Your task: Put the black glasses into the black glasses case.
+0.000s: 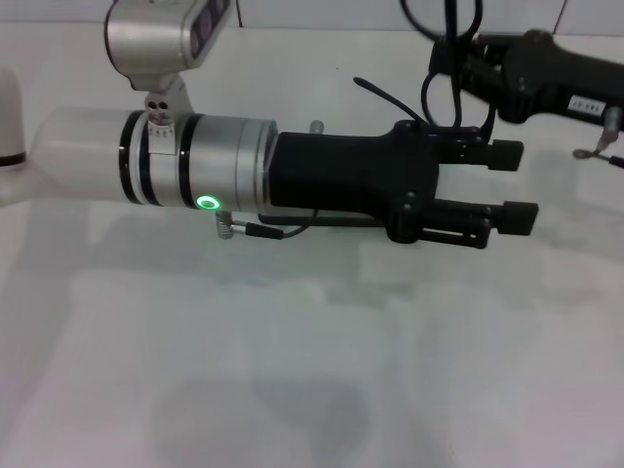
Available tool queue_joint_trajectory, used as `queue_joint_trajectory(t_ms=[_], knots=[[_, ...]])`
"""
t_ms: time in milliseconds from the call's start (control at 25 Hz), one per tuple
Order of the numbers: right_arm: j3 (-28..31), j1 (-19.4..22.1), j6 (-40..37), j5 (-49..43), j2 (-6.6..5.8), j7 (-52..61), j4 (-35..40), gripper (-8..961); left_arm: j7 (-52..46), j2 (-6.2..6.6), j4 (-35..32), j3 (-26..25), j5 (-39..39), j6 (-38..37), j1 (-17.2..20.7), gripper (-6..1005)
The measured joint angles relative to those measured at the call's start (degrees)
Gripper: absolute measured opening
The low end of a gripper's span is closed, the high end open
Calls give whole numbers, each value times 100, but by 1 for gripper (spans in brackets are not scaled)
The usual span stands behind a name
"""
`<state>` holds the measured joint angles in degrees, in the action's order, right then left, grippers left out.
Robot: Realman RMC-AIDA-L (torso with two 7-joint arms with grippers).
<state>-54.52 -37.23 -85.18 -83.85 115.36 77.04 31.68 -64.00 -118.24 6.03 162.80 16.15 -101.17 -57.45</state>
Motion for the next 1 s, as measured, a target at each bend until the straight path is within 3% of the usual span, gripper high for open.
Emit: queue_joint_trajectory(t_ms=[480,800,1000], knots=[[-168,-5,-27,-703,-16,-4,71,109,10,-56,161,4,102,21,50,753],[-215,-2,-50,-806,-99,-25,92,109,10,-45,161,-2,143,36,-25,753],[242,67,-8,-762,-173,-93,93,109,-39,-15,155,0,206,-58,-62,753]])
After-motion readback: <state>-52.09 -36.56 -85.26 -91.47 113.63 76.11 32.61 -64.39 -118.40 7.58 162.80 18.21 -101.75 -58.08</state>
